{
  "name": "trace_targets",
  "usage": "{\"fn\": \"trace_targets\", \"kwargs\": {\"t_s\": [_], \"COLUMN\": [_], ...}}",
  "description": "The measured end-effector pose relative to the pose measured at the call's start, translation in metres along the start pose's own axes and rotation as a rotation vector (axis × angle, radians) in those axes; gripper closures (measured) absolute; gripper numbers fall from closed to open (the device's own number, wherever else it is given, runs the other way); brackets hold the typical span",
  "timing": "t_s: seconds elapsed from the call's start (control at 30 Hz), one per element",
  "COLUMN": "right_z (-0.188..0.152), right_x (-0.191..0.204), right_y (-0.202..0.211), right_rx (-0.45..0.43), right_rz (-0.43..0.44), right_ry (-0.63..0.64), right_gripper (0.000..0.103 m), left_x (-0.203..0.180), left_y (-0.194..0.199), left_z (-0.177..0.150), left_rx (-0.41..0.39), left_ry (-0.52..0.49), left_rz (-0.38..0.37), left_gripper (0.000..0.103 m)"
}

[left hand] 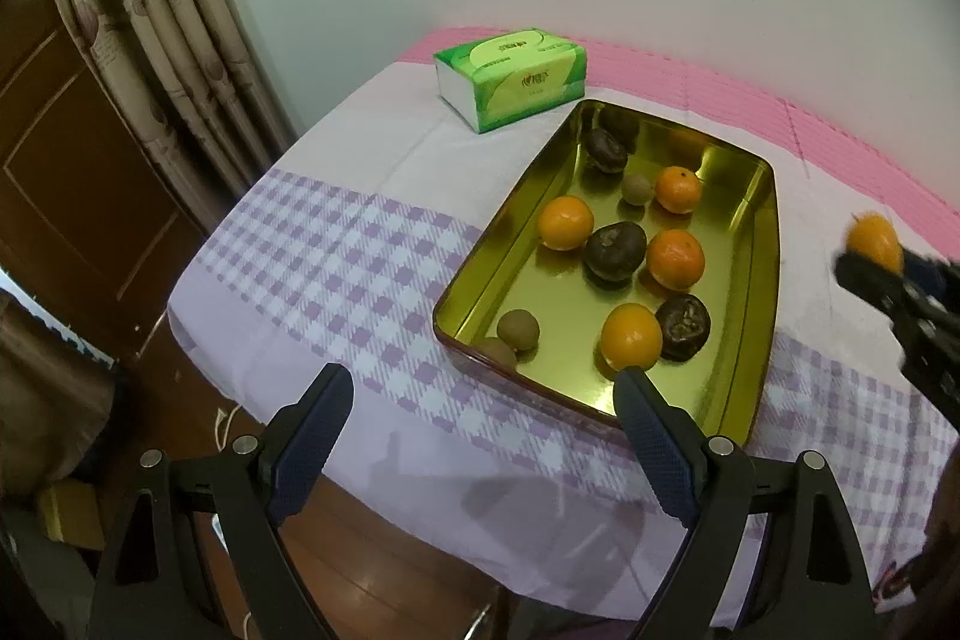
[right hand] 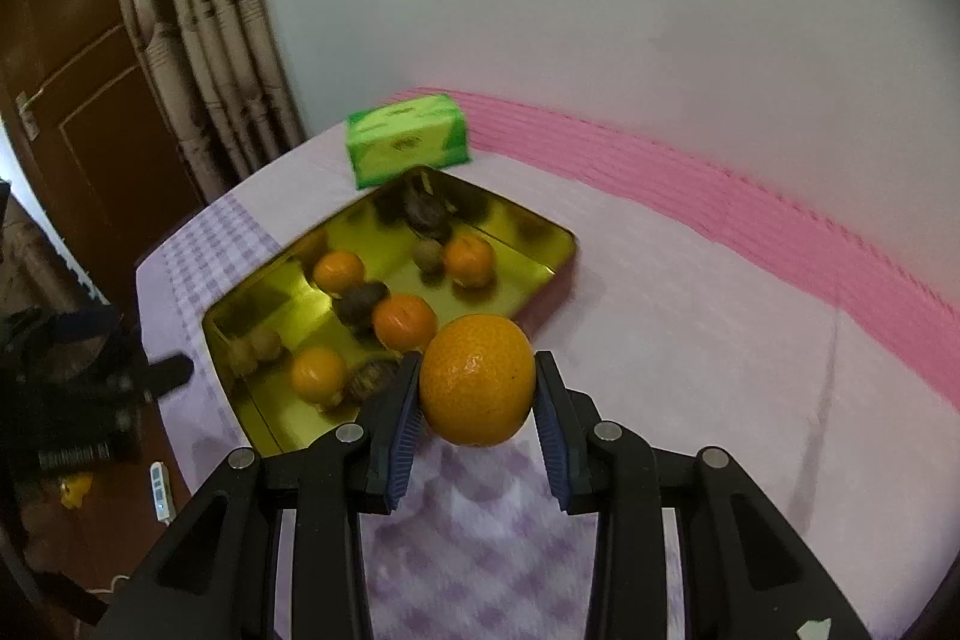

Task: Organize fruits
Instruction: 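Carry the orange into the tin with the right gripper and release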

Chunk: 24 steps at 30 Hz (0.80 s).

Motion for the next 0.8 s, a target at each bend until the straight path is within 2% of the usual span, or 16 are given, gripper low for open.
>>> {"fn": "trace_targets", "kwargs": {"t_s": [0.2, 0.5, 0.8], "right_z": [0.021, 0.025, 0.032], "right_x": [0.008, 0.013, 0.074], "right_y": [-0.033, -0.065, -0.069], "right_rx": [0.028, 0.065, 0.052], "right_rz": [0.005, 0.032, 0.153], "right_ry": [0.029, 0.0, 0.09], "right_gripper": [0.071, 0.071, 0.07], "left_x": [0.0, 0.003, 0.027], "left_y": [-0.001, -0.006, -0.009], "left_z": [0.001, 0.004, 0.011], "left_rx": [0.004, 0.009, -0.007], "left_ry": [0.003, -0.002, 0.068], "left_rz": [-0.003, -0.002, 0.055], "left_gripper": [0.014, 0.014, 0.014]}}
Point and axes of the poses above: each gripper's, at about its wrist camera, not at the fingertips, and y roughly against the way its jaws point, x to its left, z to its top, the point moved 8 cm from there along -y, roughly the way its jaws point, and after that the axes turned 7 degrees about y, right-handed, at the moved point
